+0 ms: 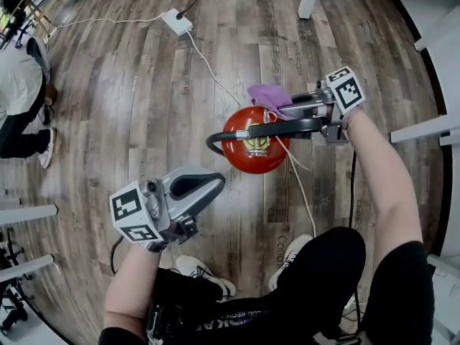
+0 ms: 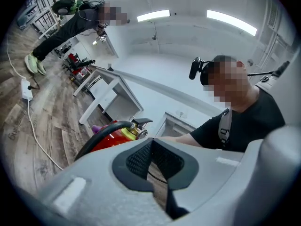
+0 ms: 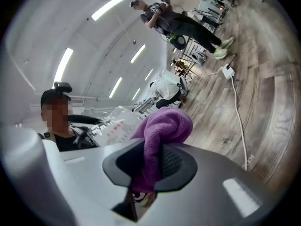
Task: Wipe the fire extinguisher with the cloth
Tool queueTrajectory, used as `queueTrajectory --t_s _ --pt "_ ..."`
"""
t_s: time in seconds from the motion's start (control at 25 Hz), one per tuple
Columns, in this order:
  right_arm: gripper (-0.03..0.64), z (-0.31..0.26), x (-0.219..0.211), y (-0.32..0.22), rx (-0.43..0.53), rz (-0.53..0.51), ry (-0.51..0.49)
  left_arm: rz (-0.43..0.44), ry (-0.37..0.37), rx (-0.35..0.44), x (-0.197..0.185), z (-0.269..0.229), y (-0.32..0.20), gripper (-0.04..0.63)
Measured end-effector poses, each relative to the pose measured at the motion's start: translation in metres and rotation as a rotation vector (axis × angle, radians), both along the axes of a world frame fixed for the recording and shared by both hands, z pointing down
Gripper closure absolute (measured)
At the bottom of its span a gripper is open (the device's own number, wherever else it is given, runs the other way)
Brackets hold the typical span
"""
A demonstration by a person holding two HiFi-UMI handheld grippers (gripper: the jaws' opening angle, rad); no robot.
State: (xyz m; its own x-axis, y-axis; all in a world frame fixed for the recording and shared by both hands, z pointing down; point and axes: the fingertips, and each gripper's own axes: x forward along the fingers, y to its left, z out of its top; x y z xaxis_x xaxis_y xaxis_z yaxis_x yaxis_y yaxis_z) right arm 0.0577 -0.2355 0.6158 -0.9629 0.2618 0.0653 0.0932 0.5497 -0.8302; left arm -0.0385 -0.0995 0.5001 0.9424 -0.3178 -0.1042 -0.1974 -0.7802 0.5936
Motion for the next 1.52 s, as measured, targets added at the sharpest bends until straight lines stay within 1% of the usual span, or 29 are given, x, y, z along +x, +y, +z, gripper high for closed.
queueTrajectory --t_s 0.16,0.24,0.28,0.32,0.44,0.52,0.64,0.92,1.0,1.08,1.24,1.32,1.4,1.52 --pt "0.552 0.060 0.004 0.008 -0.110 0.092 0.011 0.006 -0.025 -0.027 -0.001 0.010 0.001 0.600" --pt "0.554 0.089 0.003 0.012 -0.147 0.129 0.032 0.001 -0.026 -0.038 -0.004 0.013 0.001 0.598" --pt "0.554 0.106 0.003 0.015 -0.160 0.149 0.059 -0.003 -0.025 -0.045 -0.005 0.014 0.001 0.598" --pt "0.554 0.126 0.003 0.017 -0.168 0.175 0.105 -0.006 -0.025 -0.053 -0.007 0.016 0.001 0.598" --pt "0.554 0.191 0.011 0.022 -0.166 0.258 0.302 -0.015 -0.033 -0.068 -0.011 0.019 0.003 0.599" --pt "0.554 0.220 0.016 0.025 -0.157 0.293 0.403 -0.020 -0.038 -0.076 -0.014 0.021 0.005 0.598" --pt "0.555 0.230 0.020 0.029 -0.143 0.326 0.462 -0.025 -0.045 -0.083 -0.016 0.023 0.007 0.600" --pt "0.557 0.222 0.024 0.039 -0.113 0.380 0.498 -0.018 -0.045 -0.070 -0.010 0.023 0.013 0.599" --pt "0.557 0.213 0.026 0.041 -0.103 0.405 0.487 -0.012 -0.043 -0.053 -0.008 0.020 0.014 0.598" --pt "0.555 0.188 0.030 0.043 -0.089 0.444 0.432 -0.003 -0.042 -0.037 -0.005 0.018 0.014 0.598" --pt "0.555 0.086 0.038 0.052 -0.018 0.542 0.227 0.012 -0.026 -0.013 0.004 0.013 0.010 0.598" --pt "0.554 0.034 0.039 0.061 0.023 0.580 0.147 0.023 -0.015 -0.004 0.009 0.010 0.009 0.598" --pt "0.554 -0.007 0.040 0.070 0.060 0.606 0.088 0.035 -0.004 -0.002 0.014 0.009 0.008 0.598" --pt "0.554 -0.050 0.042 0.087 0.100 0.614 0.035 0.049 0.007 -0.008 0.021 0.008 0.011 0.598"
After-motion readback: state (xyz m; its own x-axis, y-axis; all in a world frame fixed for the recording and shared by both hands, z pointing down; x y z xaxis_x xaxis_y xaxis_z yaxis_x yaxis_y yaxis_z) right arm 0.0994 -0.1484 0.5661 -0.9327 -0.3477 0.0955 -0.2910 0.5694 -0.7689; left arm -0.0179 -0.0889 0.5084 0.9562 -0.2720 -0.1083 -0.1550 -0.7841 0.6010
